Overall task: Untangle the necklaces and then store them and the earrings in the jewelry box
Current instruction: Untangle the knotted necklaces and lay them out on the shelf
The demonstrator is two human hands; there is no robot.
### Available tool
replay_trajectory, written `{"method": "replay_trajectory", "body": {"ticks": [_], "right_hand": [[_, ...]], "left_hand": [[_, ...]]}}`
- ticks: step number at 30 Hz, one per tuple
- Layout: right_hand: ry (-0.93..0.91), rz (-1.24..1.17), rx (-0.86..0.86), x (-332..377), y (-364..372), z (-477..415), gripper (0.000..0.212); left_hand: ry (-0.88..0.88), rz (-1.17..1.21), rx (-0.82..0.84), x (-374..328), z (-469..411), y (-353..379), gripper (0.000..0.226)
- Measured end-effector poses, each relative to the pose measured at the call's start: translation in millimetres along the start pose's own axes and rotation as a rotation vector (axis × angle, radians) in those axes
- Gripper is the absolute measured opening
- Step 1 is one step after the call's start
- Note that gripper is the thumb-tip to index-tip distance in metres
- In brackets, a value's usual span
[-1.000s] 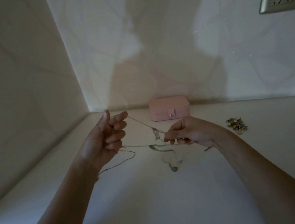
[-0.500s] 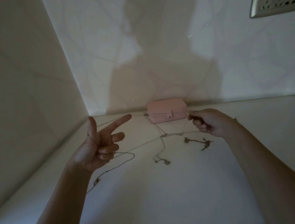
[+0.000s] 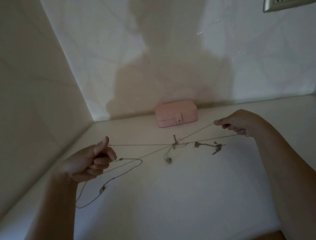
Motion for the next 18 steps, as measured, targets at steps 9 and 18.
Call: {"method": "replay_trajectory", "body": {"ticks": [9, 18], "right_hand": [[-0.068, 0.347, -0.091, 13, 6, 3, 0.067], [-0.401, 0.637, -0.011, 42, 59, 35, 0.027]], "left_hand": [[-0.155, -0.459, 0.494, 28, -4, 43, 0.112], [-0.273, -1.298, 0.607, 32, -7, 72, 0.142]]}}
Point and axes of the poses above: each hand's wrist, its own z-axis away from the middle knuckle, its own y-axis out of the palm, x = y × z, the point moved 8 cm from there along -z, towards the middle knuckle, and after that the axes turned 12 degrees about y, right-handed, at the moved point
